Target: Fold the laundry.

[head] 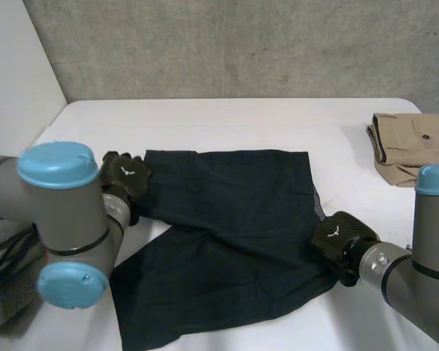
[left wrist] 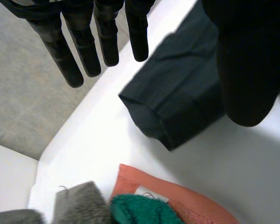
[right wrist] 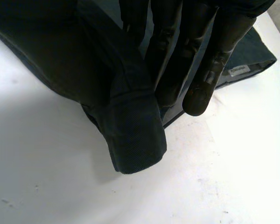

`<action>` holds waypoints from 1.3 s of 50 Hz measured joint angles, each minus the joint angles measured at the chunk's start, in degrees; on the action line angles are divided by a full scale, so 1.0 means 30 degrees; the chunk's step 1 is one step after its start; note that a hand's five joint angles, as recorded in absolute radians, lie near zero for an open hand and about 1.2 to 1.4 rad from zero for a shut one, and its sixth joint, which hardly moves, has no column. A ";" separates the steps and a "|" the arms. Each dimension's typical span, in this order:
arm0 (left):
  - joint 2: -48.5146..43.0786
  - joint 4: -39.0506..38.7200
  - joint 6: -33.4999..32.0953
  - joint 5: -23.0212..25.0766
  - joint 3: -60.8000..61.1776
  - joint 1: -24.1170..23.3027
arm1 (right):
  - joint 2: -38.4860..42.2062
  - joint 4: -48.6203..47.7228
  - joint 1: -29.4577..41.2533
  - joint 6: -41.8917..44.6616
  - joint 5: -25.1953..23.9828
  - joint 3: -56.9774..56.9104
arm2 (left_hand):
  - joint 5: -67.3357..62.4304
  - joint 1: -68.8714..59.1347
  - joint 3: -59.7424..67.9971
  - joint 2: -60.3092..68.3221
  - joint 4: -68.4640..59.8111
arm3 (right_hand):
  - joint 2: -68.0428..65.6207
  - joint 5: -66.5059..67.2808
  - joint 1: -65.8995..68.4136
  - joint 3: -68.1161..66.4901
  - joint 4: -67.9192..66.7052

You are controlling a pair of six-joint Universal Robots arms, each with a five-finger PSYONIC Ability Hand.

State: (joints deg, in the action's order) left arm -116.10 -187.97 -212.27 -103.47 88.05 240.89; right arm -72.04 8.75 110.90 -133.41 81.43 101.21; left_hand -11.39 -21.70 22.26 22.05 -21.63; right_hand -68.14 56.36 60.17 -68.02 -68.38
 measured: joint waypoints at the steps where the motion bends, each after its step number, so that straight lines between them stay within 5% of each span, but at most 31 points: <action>1: 0.0429 0.0093 0.0091 0.0008 0.0254 0.0014 | -0.0001 -0.0031 -0.0002 -0.0093 -0.0003 -0.0030 | 0.0056 0.0000 -0.0076 -0.0055 0.0041 | 0.0000 0.0000 0.0000 0.0000 0.0000; 12: 0.6538 0.0962 0.1035 0.0166 0.5133 -0.0350 | 0.0009 -0.0160 -0.0236 -0.1140 -0.0146 -0.0409 | -0.0177 -0.0087 -0.0044 0.0052 -0.0076 | 0.0000 0.0000 0.0000 0.0000 0.0000; 16: 0.8656 0.2616 0.2563 0.0226 0.7059 -0.1694 | 0.0039 -0.0182 -0.0333 -0.1484 -0.0403 -0.0486 | -0.0517 -0.0087 0.0105 0.0186 -0.0330 | 0.0000 0.0000 0.0000 0.0000 0.0000; 23: 0.9359 0.5098 0.5486 0.0309 0.8727 -0.3767 | 0.0051 -0.0396 -0.0338 -0.1729 -0.0676 -0.0482 | -0.0526 -0.0087 0.0105 0.0256 -0.0330 | 0.0000 0.0000 0.0000 0.0000 0.0000; 29: 0.8366 0.4646 0.6441 0.0278 0.9529 -0.4169 | 0.0051 -0.0516 -0.0304 -0.1819 -0.0703 -0.0459 | -0.2412 -0.2374 0.2026 0.2065 -0.2277 | 0.0000 0.0000 0.0000 0.0000 0.0000; 36: 0.6243 0.2897 0.6407 0.0222 0.9601 -0.3992 | 0.0051 -0.0514 -0.0274 -0.1828 -0.0707 -0.0360 | -0.5210 -0.5338 0.4987 0.5077 -0.5176 | 0.0000 0.0000 0.0000 0.0000 0.0000; 41: 0.4752 0.2335 0.6240 0.0135 0.9204 -0.4059 | 0.0040 -0.0378 -0.0288 -0.1786 -0.0705 -0.0192 | -1.4501 -1.4602 1.4243 1.4409 -1.4579 | 0.0000 0.0000 0.0000 0.0000 0.0000; 48: 0.5981 0.3590 0.5144 -0.0082 0.8912 -0.4589 | -0.0603 0.1276 -0.0521 -0.0677 -0.0690 0.0253 | -1.4980 -1.4635 1.5148 1.5479 -1.5647 | 0.0000 0.0000 0.0000 -0.0108 0.0000; 58: 0.9064 0.8579 0.2568 -0.0038 0.9572 -0.6192 | -0.2889 0.6203 -0.2359 0.3981 -0.0997 0.1246 | -1.4983 -1.4635 1.5317 1.5523 -1.5656 | 0.0000 0.0000 0.0000 -0.0110 0.0000; 65: 0.7875 0.7153 0.2317 -0.0200 0.7916 -0.5268 | -0.2779 0.4854 -0.2476 0.3011 -0.1380 0.0391 | -1.5313 -1.4635 1.5320 1.5528 -1.5661 | 0.0000 0.0000 0.0000 -0.0110 0.0000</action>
State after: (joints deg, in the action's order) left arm -92.48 -166.51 -205.32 -104.07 111.79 225.09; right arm -80.38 23.31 103.47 -124.37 77.29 102.38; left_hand -57.33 -65.61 68.22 68.63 -68.62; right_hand -68.14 56.36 60.17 -68.35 -68.38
